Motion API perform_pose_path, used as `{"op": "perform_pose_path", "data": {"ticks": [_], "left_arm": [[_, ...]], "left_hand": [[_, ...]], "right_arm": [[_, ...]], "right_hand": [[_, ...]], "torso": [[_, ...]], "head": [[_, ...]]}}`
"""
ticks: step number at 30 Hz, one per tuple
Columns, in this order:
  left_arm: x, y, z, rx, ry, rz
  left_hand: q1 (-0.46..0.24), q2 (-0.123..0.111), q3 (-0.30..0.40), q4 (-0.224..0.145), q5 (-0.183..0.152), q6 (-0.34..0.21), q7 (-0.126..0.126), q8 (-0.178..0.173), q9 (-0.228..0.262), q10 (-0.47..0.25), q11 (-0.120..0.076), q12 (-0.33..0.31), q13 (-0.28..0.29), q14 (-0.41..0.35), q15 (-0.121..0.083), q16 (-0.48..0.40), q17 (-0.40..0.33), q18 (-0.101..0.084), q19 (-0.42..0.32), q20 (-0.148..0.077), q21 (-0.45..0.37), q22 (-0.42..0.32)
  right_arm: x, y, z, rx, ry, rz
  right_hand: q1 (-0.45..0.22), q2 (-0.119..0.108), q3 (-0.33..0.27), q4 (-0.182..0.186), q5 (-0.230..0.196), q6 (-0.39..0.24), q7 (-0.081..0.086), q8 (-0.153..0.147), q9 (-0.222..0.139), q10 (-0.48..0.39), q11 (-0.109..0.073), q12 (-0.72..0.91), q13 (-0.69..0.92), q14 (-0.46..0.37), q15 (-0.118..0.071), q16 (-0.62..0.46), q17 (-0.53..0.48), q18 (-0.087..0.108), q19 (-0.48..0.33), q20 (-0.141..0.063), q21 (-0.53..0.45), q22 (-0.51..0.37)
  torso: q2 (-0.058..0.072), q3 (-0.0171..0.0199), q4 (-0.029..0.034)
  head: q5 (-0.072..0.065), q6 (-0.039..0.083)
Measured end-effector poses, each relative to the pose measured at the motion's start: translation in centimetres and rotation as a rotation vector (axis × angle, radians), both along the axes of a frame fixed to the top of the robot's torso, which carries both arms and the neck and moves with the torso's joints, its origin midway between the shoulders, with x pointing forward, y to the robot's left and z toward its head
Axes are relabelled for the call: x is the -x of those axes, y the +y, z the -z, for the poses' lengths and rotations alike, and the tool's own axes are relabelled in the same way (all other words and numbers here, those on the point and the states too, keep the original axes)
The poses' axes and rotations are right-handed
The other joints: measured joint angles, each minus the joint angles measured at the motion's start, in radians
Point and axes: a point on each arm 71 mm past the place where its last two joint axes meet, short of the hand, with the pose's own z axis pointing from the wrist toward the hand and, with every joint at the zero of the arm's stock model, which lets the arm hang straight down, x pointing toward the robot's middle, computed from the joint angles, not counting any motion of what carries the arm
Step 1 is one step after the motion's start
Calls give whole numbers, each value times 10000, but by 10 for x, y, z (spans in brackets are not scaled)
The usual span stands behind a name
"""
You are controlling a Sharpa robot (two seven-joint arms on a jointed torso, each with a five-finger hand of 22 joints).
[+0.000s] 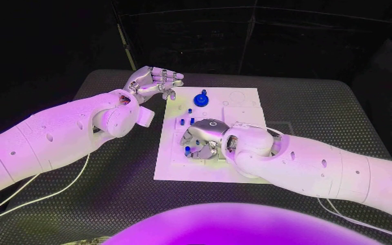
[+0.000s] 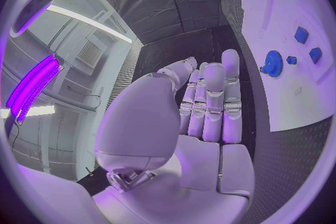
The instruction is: Assemble the parts on the task board
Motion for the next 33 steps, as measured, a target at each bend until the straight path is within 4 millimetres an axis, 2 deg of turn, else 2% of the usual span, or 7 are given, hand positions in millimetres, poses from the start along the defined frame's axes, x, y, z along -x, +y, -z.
{"op": "perform_pose_path", "data": {"ticks": [9, 12, 16, 21, 23, 27, 33], "left_arm": [[0, 1, 0, -10, 4, -10], [0, 3, 0, -26, 9, -33], [0, 5, 0, -44, 14, -56], [1, 7, 0, -66, 21, -91], [1, 7, 1, -68, 22, -92], [1, 7, 1, -68, 25, -93], [1, 7, 2, -66, 43, -87]], "left_hand": [[0, 0, 0, 0, 0, 0, 0, 0, 0, 0, 0, 0, -1, 0, 0, 0, 0, 0, 0, 0, 0, 0], [0, 0, 0, 0, 0, 0, 0, 0, 0, 0, 0, 0, -1, 0, 0, 0, 0, 0, 0, 0, 0, 0], [0, 0, 0, 0, 0, 0, 0, 0, 0, 0, 0, 0, -1, 0, 0, 0, 0, -1, 0, 0, 0, 1], [0, 0, 0, 0, 0, 0, 0, -39, 0, 0, 0, 39, -1, 0, 0, 0, -30, -1, 0, 0, -39, 1], [0, -1, 0, 0, 0, 0, 0, -39, 0, 0, 0, 39, -2, 0, 0, 0, -32, -1, 0, 0, -40, 1], [0, 0, 0, 0, 0, 0, 0, -39, 0, 0, 0, 39, -2, 0, 0, 0, -32, -1, 0, 0, -40, 1], [0, 0, 0, 0, 0, 0, 0, -39, 0, 0, 0, 39, 2, 0, 0, 0, -31, 0, 0, 0, -40, 1]], "right_arm": [[7, -18, -9, -1137, -352, 319], [9, -37, -14, -1414, -340, 587], [2, -73, -23, -1787, -187, 1496], [-5, -121, -30, -2260, 407, 3015], [-5, -141, -30, -2335, 761, 3720], [-3, -165, -30, -2199, 1349, 4726], [1, -184, -29, -1515, 1693, 5573]], "right_hand": [[0, 0, -943, -38, 37, -849, -246, 0, 13, -609, 84, 625, 45, -196, 12, -253, -469, 155, -231, 92, -595, -747], [-16, 85, -1304, 47, 64, -650, -111, 70, 58, -642, 47, 994, 96, -195, 12, -256, -489, 154, -230, 91, -598, -793], [-310, 465, -1673, 384, 294, 143, 216, 425, 181, 1070, -216, 2180, 453, 64, -197, 254, 162, 153, 258, -71, -143, -57], [-590, 374, -2092, 842, 494, 1004, -144, 892, 288, 3029, -706, 3934, 1438, 243, -578, 1514, 1945, -170, 1655, -447, 1630, 2456], [-773, 341, -2387, 969, 633, 1173, -312, 1078, 329, 3559, -814, 5363, 2840, 253, -766, 1673, 2147, -334, 1961, -558, 2072, 3100], [-1183, 446, -3113, 1532, 845, 1275, -414, 1538, 499, 4399, -941, 10393, 8769, 255, -832, 2203, 2931, -404, 2261, -680, 2687, 4007], [-1179, 449, -3738, 1966, 845, 1327, -466, 2129, 816, 4513, -989, 12174, 11125, 255, -832, 2496, 3054, -561, 2374, -719, 3003, 4524]], "torso": [[-2, 3, -4], [-9, 3, -14], [-20, -1, -24], [-32, -11, -56], [-34, -12, -69], [-35, -11, -87], [-40, -11, -91]], "head": [[0, 0], [-13, 0], [-85, 0], [-217, 0], [-271, 0], [-383, 0], [-524, 0]]}}
